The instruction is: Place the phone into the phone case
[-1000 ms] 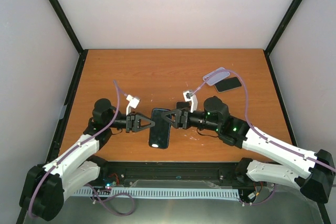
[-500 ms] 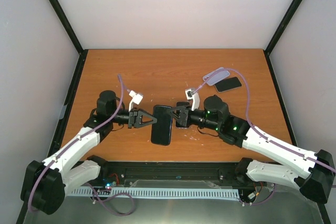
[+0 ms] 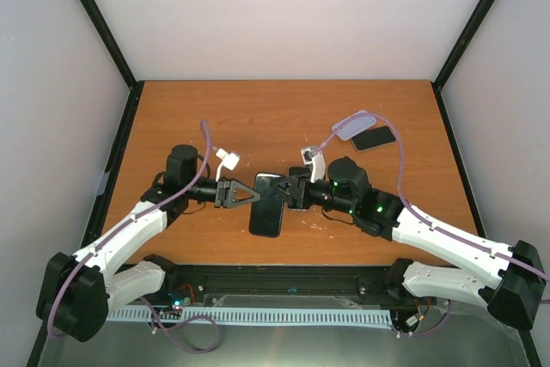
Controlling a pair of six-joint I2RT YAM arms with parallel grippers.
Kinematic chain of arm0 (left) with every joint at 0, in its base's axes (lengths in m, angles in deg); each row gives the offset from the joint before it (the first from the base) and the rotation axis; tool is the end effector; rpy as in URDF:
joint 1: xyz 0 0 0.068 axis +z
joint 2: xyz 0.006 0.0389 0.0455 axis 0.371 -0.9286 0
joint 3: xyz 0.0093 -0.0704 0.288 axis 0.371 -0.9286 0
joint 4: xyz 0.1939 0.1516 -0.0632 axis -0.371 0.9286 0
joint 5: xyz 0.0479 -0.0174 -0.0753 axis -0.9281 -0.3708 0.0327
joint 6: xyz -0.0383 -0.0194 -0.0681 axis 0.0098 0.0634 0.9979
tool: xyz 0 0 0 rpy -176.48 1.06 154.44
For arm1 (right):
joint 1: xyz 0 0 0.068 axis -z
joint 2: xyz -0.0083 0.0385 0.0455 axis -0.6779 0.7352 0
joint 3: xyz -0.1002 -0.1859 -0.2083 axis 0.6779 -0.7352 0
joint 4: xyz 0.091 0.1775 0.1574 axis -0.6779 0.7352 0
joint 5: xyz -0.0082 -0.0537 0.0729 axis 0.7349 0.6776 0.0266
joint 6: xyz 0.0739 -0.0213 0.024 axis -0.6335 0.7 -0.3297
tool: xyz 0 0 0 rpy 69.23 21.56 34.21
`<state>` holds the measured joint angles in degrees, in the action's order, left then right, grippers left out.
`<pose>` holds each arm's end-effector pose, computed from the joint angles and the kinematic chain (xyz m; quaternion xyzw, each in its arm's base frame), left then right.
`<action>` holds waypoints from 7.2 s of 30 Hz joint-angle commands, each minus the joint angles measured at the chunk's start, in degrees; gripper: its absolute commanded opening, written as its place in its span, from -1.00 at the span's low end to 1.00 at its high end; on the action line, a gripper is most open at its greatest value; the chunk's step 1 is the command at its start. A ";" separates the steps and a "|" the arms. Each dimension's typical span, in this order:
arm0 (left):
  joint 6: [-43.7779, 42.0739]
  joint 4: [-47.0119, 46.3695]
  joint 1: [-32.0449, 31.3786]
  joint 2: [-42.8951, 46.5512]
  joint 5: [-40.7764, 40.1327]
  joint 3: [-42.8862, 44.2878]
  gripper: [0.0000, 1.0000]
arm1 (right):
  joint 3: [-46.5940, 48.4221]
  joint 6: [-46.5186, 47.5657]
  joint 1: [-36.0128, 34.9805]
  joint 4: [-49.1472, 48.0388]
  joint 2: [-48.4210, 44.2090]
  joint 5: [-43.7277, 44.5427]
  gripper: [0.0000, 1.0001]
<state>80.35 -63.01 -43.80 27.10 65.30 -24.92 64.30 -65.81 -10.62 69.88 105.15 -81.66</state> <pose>0.1618 -0.1353 0.2630 0.2271 0.7286 -0.6250 0.1640 0.1389 0.2085 0.3104 -0.1397 0.8012 0.4763 0.3341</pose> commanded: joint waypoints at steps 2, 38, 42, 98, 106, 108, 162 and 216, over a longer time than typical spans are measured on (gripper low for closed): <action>9.43 -8.97 0.31 0.16 -4.17 -0.69 -0.98 | -3.62 -1.81 -1.08 -5.41 -3.02 -3.95 0.38; 14.92 -15.96 0.34 6.32 -16.46 -2.42 -0.98 | -15.82 -17.06 -1.09 -21.32 -4.63 -8.02 -0.95; 15.64 -15.18 0.31 6.38 -16.17 -2.01 -0.61 | -15.70 -15.89 -1.11 -22.00 -4.62 -6.84 -0.95; -2.08 20.60 0.40 13.74 -48.71 10.85 0.99 | -0.62 -7.01 3.96 -8.68 17.45 2.79 -0.94; -3.14 22.84 0.39 14.74 -52.27 9.85 0.99 | 3.17 -10.14 6.01 -13.78 30.01 1.48 -0.94; -3.22 23.73 0.40 14.96 -53.28 9.49 0.99 | 2.88 -12.71 6.64 -15.73 32.37 0.52 -0.94; -0.43 20.15 0.40 10.20 -49.48 5.21 0.99 | 12.90 10.75 38.20 13.07 32.22 12.74 1.00; 1.23 20.02 0.40 8.39 -48.36 6.49 0.99 | 36.46 0.02 49.17 15.73 58.94 9.53 -0.91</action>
<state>80.61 -43.32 -43.40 33.62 16.56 -19.92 101.00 -66.42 38.14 83.35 165.32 -72.48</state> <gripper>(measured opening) 0.995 0.090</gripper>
